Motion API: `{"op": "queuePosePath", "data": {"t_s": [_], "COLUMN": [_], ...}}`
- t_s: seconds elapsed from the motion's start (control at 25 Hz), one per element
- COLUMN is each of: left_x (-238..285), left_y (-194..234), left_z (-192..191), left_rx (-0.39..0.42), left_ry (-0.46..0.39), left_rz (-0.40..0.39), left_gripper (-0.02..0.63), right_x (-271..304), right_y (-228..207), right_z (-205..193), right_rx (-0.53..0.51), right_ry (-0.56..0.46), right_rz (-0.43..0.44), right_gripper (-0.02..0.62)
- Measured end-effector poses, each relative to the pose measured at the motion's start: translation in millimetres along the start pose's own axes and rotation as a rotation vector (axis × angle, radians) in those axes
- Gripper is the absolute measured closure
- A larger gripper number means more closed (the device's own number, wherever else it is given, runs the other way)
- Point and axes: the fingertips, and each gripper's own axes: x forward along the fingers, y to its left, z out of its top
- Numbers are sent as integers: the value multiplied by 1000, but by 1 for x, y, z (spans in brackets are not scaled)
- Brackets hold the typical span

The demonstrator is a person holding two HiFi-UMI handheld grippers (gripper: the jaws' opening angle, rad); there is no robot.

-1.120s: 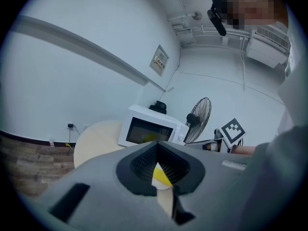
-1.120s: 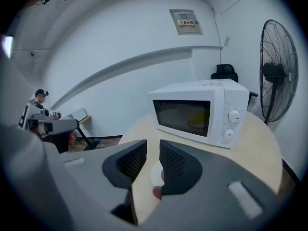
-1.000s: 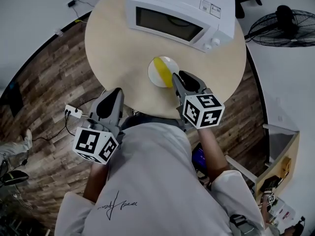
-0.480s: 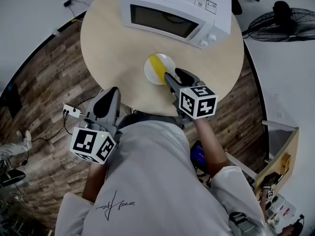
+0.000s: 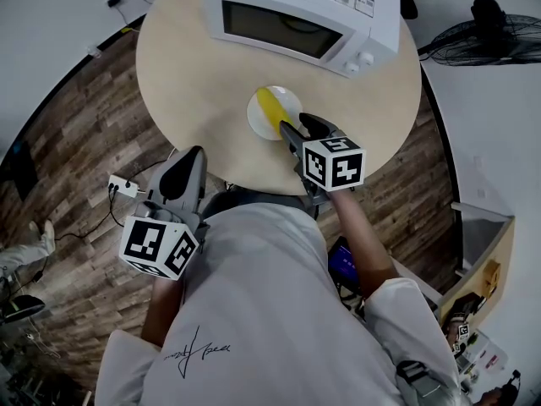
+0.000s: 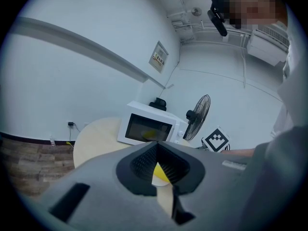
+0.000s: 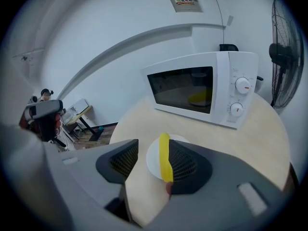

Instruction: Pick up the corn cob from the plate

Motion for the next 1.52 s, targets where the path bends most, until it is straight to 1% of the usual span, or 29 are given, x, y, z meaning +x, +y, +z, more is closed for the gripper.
{"op": "queuePosePath", "data": {"t_s": [0.52, 0.64, 1.08, 1.28, 1.52], "left_x": [4, 5, 4, 3, 3], "left_y": [1, 2, 11, 12, 13], "left_z": [-3, -2, -16, -19, -20], "left_rx": [-24, -23, -64, -69, -75], "left_ry": [18, 23, 49, 52, 55], "left_rz": [1, 3, 34, 45, 56], "left_gripper": [615, 615, 615, 615, 615], "right_x": [21, 27, 49, 59, 73], "right_y": [-7, -10, -17, -17, -23], "right_z": [-15, -18, -33, -40, -42], "right_rx": [-22, -28, -63, -77, -123], "right_ry": [83, 105, 165, 182, 211], "right_rz": [2, 15, 12, 18, -10], "right_gripper": [383, 379, 373, 364, 348]}}
